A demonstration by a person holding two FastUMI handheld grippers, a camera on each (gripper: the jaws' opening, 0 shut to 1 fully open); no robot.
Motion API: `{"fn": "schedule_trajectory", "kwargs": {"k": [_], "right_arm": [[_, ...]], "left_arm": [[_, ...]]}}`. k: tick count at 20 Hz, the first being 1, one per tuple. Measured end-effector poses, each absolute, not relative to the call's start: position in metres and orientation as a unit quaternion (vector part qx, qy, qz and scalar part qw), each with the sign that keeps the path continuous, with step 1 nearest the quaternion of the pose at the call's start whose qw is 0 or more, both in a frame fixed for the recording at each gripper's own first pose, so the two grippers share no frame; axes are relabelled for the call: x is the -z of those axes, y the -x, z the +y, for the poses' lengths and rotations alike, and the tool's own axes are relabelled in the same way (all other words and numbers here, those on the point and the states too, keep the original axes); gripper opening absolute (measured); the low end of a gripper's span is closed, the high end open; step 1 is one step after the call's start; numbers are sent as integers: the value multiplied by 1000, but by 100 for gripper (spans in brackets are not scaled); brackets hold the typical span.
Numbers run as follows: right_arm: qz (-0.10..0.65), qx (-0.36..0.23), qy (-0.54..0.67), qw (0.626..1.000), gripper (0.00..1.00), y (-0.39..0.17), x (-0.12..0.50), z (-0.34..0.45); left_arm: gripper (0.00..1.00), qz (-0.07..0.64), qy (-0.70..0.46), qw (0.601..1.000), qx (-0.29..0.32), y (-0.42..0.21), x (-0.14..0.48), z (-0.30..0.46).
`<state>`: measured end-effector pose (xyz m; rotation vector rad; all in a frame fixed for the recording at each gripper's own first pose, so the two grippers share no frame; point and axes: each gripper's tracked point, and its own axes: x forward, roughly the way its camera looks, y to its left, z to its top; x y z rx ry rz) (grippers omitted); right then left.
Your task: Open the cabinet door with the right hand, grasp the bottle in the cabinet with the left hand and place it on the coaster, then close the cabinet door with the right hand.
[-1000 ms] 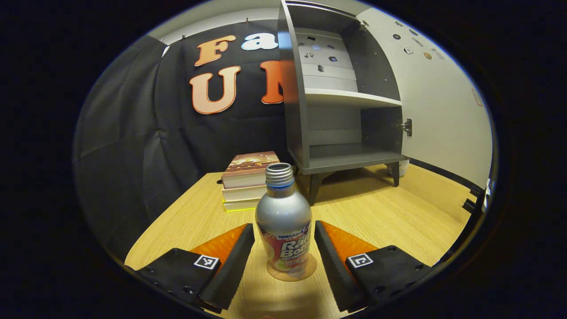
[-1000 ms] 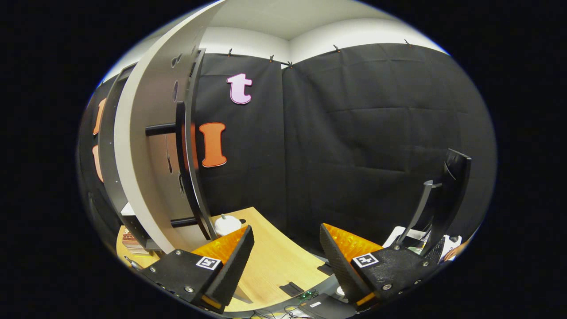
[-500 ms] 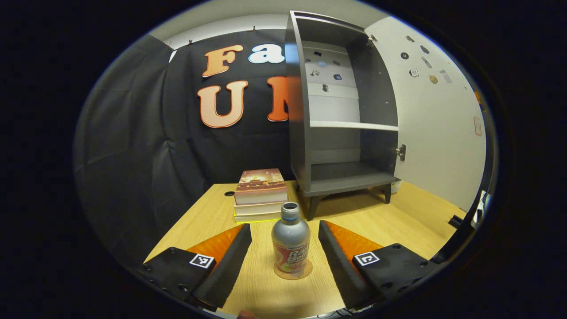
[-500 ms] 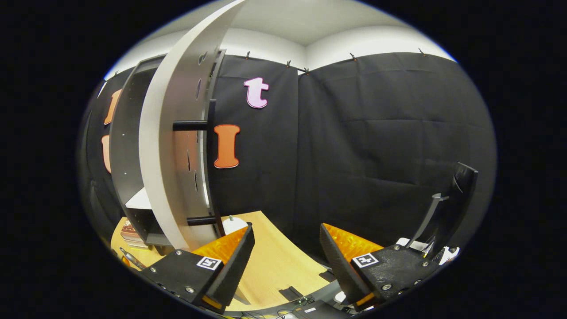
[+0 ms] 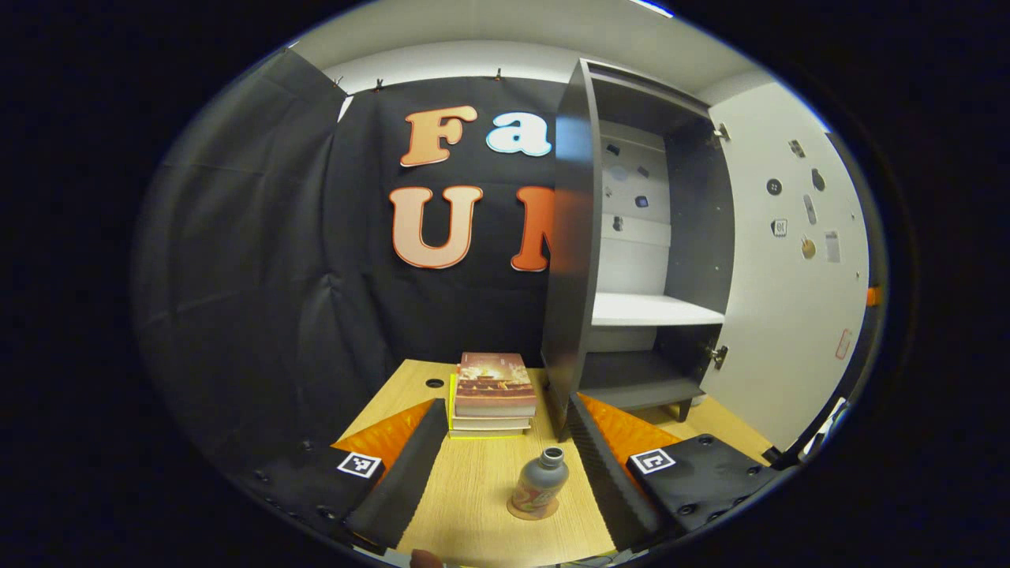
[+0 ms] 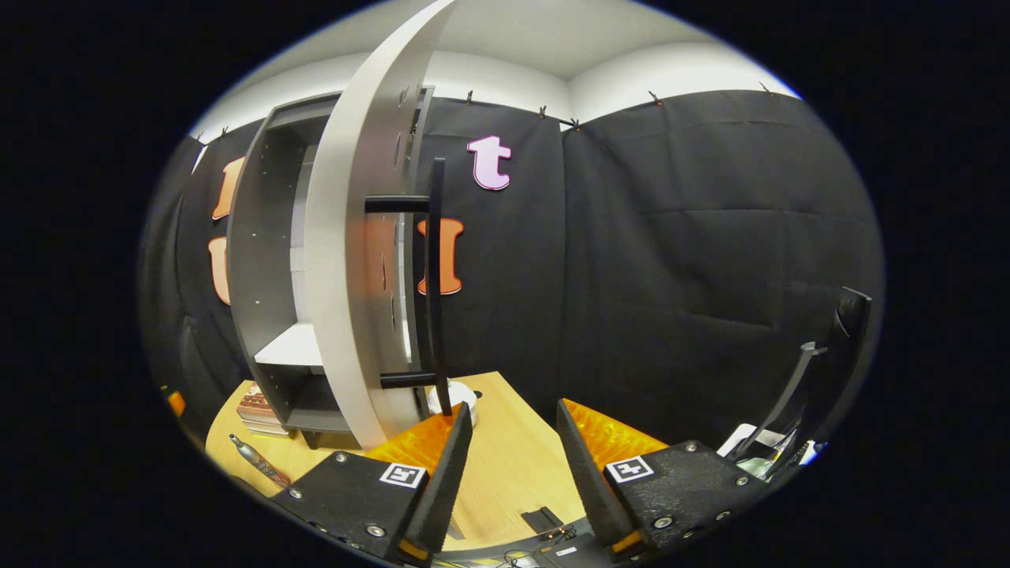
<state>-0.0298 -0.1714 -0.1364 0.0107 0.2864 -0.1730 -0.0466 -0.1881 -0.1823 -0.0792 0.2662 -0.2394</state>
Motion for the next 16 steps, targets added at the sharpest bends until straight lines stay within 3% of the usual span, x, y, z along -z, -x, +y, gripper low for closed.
{"fn": "schedule_trajectory", "kwargs": {"k": [3, 4, 6, 7, 8, 11, 12, 13, 16], "right_arm": [[143, 71, -15, 987, 65, 31, 135, -156], [142, 63, -18, 988, 54, 31, 134, -149], [143, 45, -23, 988, 70, 32, 135, -133], [143, 36, -25, 989, 59, 33, 135, -124], [144, 25, -27, 989, 58, 33, 135, -112], [143, -9, -27, 989, 57, 34, 133, -74], [144, -22, -27, 989, 66, 33, 133, -60], [143, -35, -27, 989, 57, 30, 133, -46], [142, -71, -34, 987, 57, 26, 133, 0]], "left_arm": [[100, 106, 27, 988, 110, 35, 143, -168], [100, 97, 14, 989, 108, 32, 131, -162], [100, 74, -12, 991, 111, 27, 108, -153], [97, 62, -23, 992, 110, 23, 99, -150], [97, 54, -33, 992, 109, 20, 92, -146], [99, 53, -29, 991, 118, 16, 85, -146], [99, 56, -19, 990, 124, 16, 84, -147], [99, 57, -12, 990, 129, 14, 83, -147], [99, 54, -13, 990, 129, 9, 77, -136]]}}
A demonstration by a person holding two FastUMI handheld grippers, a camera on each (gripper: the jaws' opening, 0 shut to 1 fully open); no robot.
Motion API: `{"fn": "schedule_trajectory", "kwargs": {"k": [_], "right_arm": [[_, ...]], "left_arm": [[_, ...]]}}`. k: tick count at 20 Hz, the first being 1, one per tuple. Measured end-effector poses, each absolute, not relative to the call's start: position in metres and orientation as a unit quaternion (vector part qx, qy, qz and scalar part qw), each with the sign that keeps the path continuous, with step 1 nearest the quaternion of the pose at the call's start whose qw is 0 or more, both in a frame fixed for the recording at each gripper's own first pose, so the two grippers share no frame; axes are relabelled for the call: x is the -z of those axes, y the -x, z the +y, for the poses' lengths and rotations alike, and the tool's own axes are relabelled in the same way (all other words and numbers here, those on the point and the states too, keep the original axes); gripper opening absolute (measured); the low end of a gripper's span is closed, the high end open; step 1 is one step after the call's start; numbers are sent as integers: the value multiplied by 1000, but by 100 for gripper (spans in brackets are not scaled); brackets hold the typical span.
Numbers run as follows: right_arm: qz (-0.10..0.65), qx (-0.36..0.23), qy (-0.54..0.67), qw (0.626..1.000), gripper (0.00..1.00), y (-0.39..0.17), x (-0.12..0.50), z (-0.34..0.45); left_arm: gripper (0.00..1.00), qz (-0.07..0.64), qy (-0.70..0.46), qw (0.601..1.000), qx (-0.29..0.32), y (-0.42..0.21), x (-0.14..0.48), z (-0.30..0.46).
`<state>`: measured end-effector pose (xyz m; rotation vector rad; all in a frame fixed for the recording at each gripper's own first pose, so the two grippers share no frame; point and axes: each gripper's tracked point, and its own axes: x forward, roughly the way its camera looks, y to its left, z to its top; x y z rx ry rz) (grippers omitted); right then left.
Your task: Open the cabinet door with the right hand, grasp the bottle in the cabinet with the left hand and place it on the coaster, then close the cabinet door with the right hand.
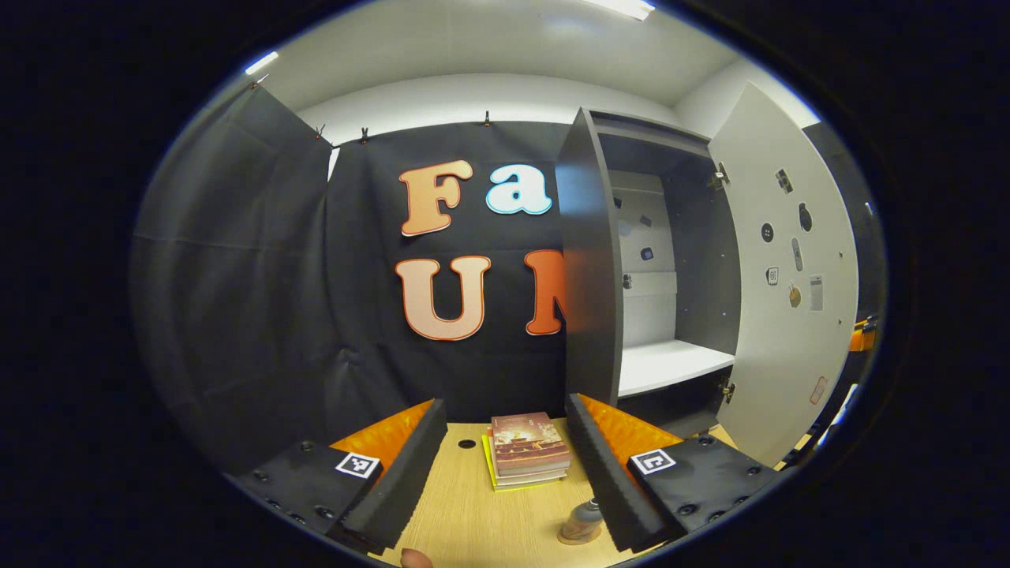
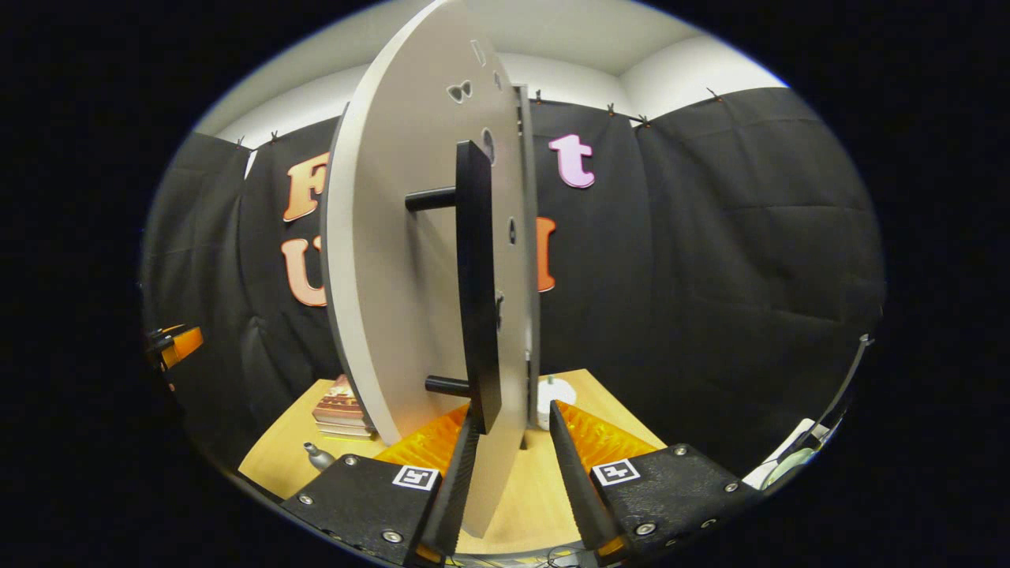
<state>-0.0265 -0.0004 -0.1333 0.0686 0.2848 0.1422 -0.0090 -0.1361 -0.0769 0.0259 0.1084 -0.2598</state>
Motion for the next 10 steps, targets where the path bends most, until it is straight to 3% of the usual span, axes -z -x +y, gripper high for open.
{"fn": "schedule_trajectory", "kwargs": {"k": [2, 3, 4, 5, 6, 7, 9, 10], "right_arm": [[137, -90, -45, 985, 57, 23, 131, 29], [134, -97, -49, 985, 49, 19, 129, 42], [130, -102, -52, 985, 51, 11, 127, 53], [128, -108, -56, 984, 59, 5, 127, 63], [127, -111, -59, 984, 54, -1, 129, 76], [123, -112, -54, 985, 57, -8, 131, 86], [111, -109, -29, 987, 74, -18, 128, 98], [105, -107, -14, 989, 72, -22, 126, 107]], "left_arm": [[100, 52, -17, 990, 127, 6, 76, -128], [100, 52, -17, 991, 125, 5, 76, -123], [100, 53, -15, 991, 121, 3, 77, -118], [100, 54, -12, 992, 116, 2, 78, -112], [100, 54, -10, 992, 113, 1, 78, -106], [100, 55, -7, 993, 109, 0, 78, -101], [100, 57, -2, 993, 99, -4, 80, -90], [100, 59, 0, 994, 94, -5, 81, -85]]}}
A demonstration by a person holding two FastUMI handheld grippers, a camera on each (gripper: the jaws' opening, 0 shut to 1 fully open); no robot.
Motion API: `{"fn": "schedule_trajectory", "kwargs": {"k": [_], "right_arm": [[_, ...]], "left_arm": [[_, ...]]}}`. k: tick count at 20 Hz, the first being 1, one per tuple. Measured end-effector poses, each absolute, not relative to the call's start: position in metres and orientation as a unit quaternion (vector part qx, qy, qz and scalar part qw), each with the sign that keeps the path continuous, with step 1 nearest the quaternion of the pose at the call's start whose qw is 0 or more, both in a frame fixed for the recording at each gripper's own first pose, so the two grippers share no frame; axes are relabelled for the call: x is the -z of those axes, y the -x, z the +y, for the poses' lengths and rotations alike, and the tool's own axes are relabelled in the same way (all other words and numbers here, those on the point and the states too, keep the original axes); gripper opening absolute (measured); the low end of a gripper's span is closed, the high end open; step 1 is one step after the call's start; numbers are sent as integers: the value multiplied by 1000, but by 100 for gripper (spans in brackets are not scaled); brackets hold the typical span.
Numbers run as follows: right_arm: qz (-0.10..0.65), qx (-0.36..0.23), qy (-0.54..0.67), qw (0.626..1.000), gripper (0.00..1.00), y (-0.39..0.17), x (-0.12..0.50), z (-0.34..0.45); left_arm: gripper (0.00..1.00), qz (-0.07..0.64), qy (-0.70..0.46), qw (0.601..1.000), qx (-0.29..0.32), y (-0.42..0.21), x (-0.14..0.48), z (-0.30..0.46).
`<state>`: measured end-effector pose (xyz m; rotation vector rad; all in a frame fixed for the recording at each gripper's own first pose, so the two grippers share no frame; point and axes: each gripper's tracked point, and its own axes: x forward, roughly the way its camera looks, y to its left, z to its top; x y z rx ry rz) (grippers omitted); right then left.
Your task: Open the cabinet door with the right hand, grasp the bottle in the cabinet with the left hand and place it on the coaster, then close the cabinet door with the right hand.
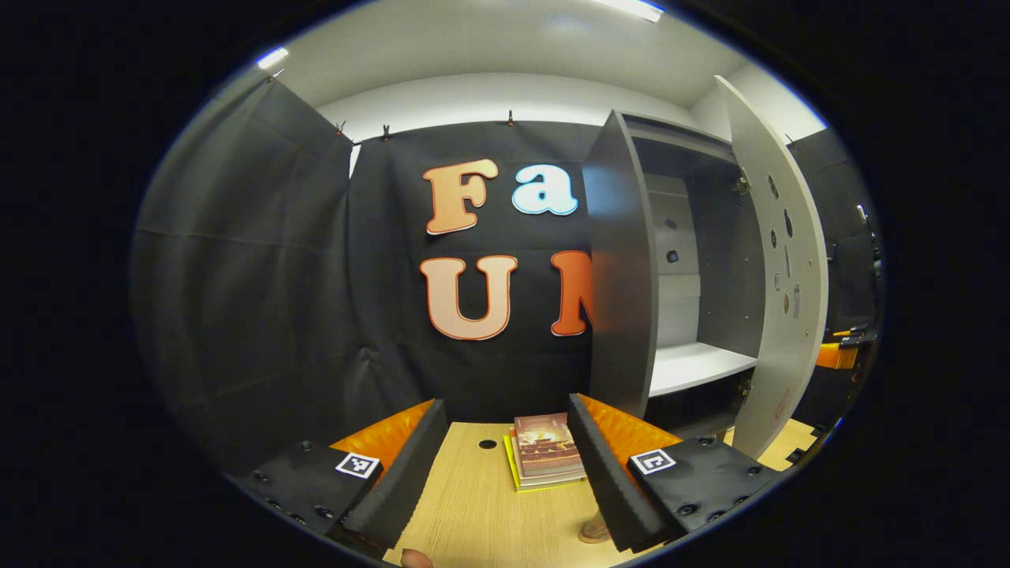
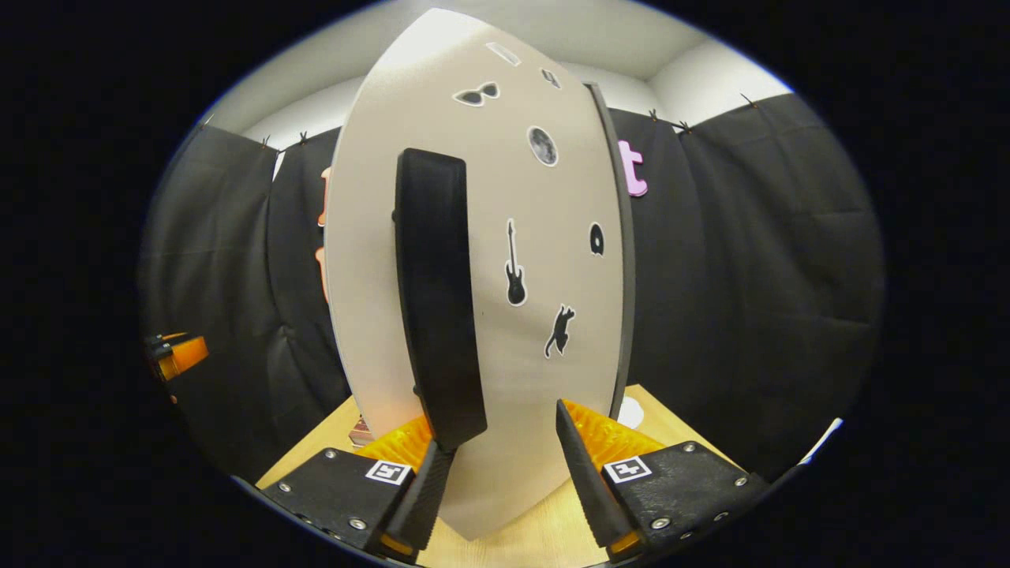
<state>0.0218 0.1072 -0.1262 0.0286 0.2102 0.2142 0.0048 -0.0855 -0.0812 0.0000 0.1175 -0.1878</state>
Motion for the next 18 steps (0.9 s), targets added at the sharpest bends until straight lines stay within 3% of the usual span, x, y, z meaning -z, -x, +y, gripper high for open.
{"fn": "schedule_trajectory", "kwargs": {"k": [2, 11, 15, 18], "right_arm": [[97, -93, 13, 991, 80, -28, 124, 120], [89, -22, 1, 996, 80, -32, 128, 130], [99, -24, -30, 994, 80, -28, 132, 131], [116, -60, -64, 989, 79, -21, 144, 148]], "left_arm": [[100, 63, 5, 995, 83, -5, 84, -76], [100, 77, 7, 996, 45, -5, 95, -40], [98, 80, 8, 996, 36, -4, 99, -31], [99, 81, 7, 996, 36, -3, 100, -30]]}}
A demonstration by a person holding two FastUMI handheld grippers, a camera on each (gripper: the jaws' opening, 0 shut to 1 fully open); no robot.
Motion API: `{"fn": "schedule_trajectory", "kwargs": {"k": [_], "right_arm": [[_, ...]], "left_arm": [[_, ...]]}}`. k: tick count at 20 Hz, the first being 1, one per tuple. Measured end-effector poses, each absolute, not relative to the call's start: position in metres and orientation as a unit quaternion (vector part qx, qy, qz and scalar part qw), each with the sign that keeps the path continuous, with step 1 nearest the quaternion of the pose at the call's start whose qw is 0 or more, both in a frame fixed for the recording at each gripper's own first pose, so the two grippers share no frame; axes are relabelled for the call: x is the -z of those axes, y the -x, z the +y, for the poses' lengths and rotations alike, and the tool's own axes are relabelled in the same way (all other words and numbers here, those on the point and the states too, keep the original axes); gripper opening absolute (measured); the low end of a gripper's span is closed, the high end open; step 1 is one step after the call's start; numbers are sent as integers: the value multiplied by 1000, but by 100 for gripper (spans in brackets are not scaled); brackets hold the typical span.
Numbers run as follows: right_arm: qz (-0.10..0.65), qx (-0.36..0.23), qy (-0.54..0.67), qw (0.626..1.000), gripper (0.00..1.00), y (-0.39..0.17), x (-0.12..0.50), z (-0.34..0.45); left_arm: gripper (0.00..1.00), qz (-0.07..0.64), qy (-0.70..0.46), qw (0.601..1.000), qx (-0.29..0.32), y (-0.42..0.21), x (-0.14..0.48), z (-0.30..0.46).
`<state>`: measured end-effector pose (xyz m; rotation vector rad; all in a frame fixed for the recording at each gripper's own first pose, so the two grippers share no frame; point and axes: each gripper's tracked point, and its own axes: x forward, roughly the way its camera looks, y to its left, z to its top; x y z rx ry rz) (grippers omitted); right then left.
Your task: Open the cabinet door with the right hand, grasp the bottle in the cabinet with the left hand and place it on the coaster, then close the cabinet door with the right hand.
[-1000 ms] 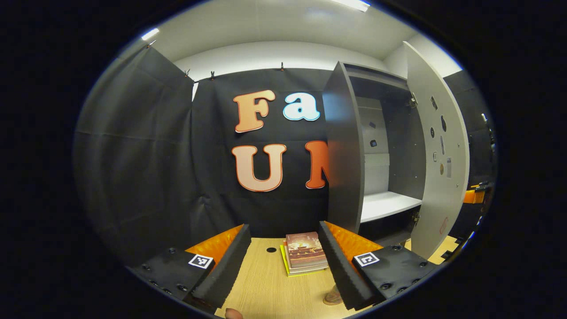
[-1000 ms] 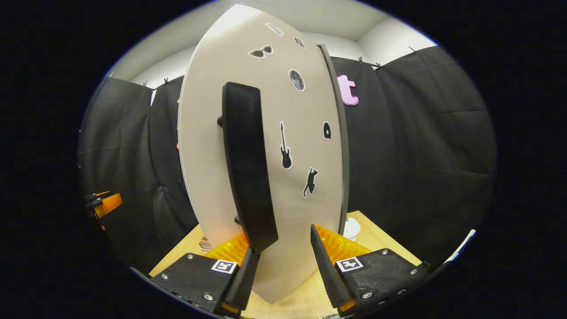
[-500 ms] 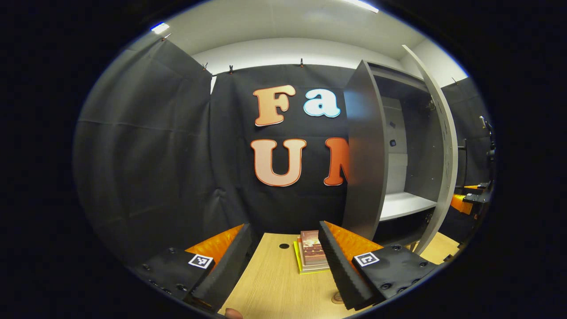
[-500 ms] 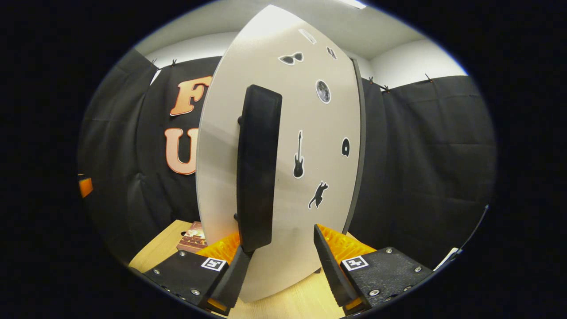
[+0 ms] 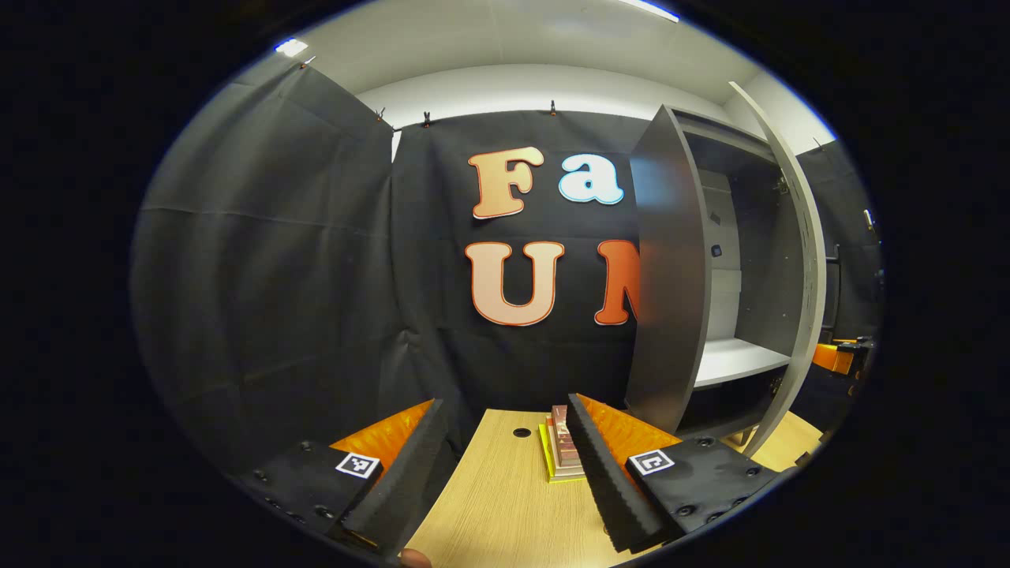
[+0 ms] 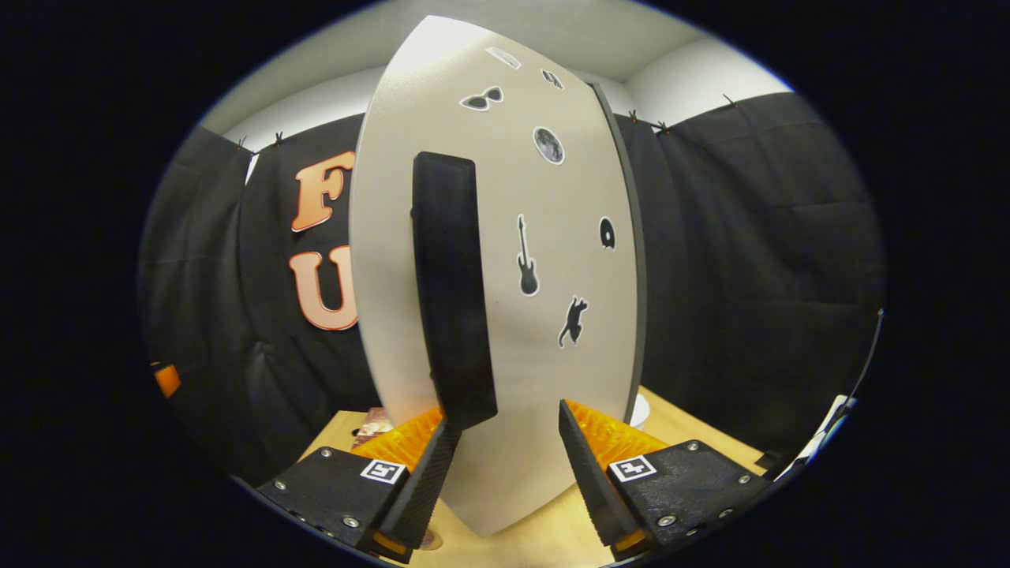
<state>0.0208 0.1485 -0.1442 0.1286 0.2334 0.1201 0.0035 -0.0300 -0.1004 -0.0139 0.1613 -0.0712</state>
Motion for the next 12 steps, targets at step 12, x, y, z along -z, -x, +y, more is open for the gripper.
{"fn": "schedule_trajectory", "kwargs": {"k": [12], "right_arm": [[128, -109, -66, 984, 81, -48, 171, 180]], "left_arm": [[98, 78, 4, 997, 12, -5, 103, -16]]}}
